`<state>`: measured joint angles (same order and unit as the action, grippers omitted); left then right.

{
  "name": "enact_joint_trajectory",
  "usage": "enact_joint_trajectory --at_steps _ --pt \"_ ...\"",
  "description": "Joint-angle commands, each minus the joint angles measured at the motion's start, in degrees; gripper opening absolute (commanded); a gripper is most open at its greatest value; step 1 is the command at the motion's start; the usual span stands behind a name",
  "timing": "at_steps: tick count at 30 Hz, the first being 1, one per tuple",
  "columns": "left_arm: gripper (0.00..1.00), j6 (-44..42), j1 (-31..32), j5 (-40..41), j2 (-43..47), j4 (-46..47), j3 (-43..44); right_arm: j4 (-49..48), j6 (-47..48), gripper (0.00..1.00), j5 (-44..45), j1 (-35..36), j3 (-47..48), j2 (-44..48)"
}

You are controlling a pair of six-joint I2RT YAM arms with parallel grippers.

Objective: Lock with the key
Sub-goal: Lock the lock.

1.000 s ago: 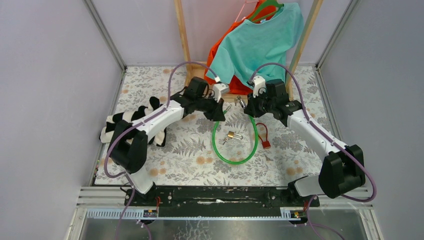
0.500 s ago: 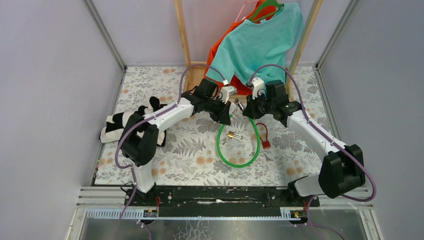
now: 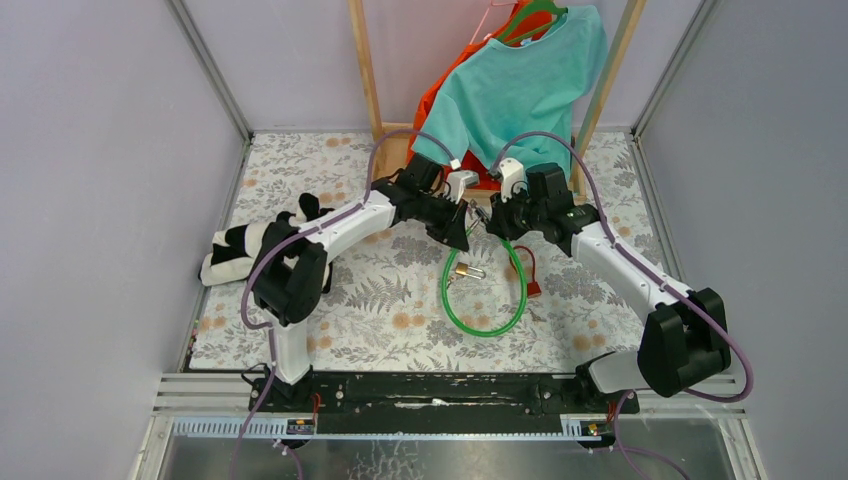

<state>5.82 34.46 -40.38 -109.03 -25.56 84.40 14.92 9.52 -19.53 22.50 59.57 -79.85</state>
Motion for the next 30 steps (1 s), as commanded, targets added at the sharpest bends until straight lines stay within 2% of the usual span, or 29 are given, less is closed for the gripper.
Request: enact_joint_trajectory --at_steps 1,13,23,30 --pt "0.00 6.04 0.83 -5.78 -1.50 -0.19 2.52 -3.74 2.02 0.00 2.25 2.82 0.67 2.84" --pt "0.00 10.35 0.00 -9.50 -2.64 0.53 2.10 -4.03 4.82 0.00 6.66 4.76 -0.11 3.43" --pt "0.00 22.13 -1.98 -16.22 -2.23 10.62 -2.85 -6.00 9.51 0.00 10.27 6.64 -2.41 4.03" --pt "0.00 25.09 -1.94 -18.04 -2.90 12.42 -3.60 -5.16 9.79 0.00 10.98 7.16 -1.54 3.92"
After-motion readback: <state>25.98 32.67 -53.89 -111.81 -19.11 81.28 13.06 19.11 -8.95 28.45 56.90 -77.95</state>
